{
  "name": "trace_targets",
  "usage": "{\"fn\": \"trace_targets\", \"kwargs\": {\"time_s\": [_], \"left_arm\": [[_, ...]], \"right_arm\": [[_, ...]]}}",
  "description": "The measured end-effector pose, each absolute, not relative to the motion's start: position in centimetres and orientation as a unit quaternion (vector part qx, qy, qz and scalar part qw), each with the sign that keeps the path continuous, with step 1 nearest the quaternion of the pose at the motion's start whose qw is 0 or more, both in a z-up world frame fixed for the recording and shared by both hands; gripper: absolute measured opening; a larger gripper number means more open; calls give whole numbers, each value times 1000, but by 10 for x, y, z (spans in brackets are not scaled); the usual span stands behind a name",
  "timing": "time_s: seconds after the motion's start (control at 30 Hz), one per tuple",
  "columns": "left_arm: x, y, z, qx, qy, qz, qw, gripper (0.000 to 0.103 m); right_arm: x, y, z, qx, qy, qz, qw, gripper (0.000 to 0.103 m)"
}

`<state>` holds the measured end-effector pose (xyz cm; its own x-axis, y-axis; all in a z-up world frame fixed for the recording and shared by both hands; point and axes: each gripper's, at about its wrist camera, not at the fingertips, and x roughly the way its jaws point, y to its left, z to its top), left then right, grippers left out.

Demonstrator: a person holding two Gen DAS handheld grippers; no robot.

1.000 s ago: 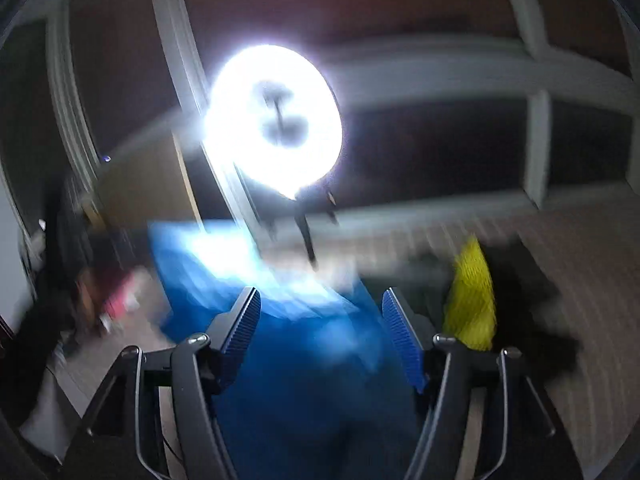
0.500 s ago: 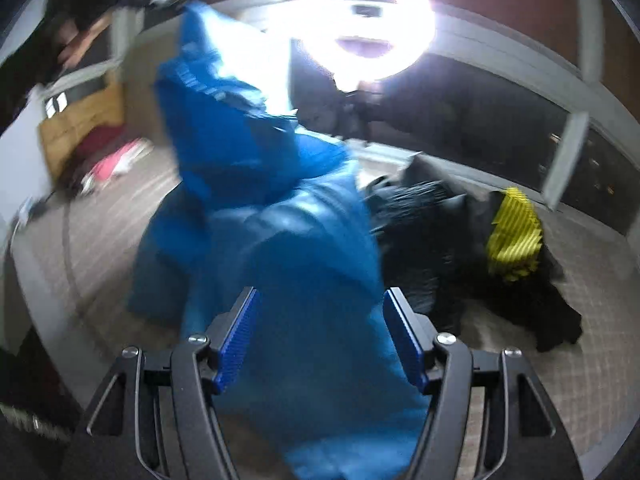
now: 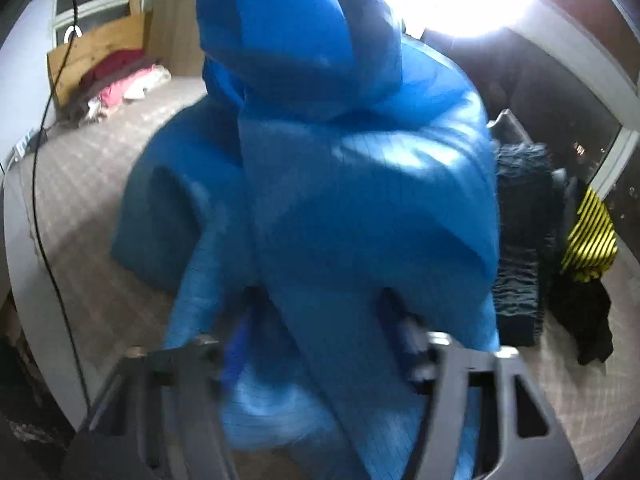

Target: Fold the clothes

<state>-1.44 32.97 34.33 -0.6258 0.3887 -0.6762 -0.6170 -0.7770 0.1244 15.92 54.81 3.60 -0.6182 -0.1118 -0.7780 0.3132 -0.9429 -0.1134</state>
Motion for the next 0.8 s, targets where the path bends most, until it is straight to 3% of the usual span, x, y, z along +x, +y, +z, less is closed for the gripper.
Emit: {"fn": "trace_targets", "kwargs": {"time_s": [0.03,0.17,0.4,0.53,0.8], "left_arm": [[-15,327,342,-328,176,884,283,0],[-9,312,344,-322,181,887,277,0],[25,261,399,-266,174,906,281,0],[55,215,453,-221,159,918,288,0],[128,121,557,-134,161,944,255,0]], "right_arm": [[154,553,35,437,110,-885,119,2],[163,594,88,386,63,-917,76,0],[197,662,285,209,-17,-977,-37,0],[221,630,376,136,21,-989,-60,0],[289,545,483,31,68,-992,-105,0]]}}
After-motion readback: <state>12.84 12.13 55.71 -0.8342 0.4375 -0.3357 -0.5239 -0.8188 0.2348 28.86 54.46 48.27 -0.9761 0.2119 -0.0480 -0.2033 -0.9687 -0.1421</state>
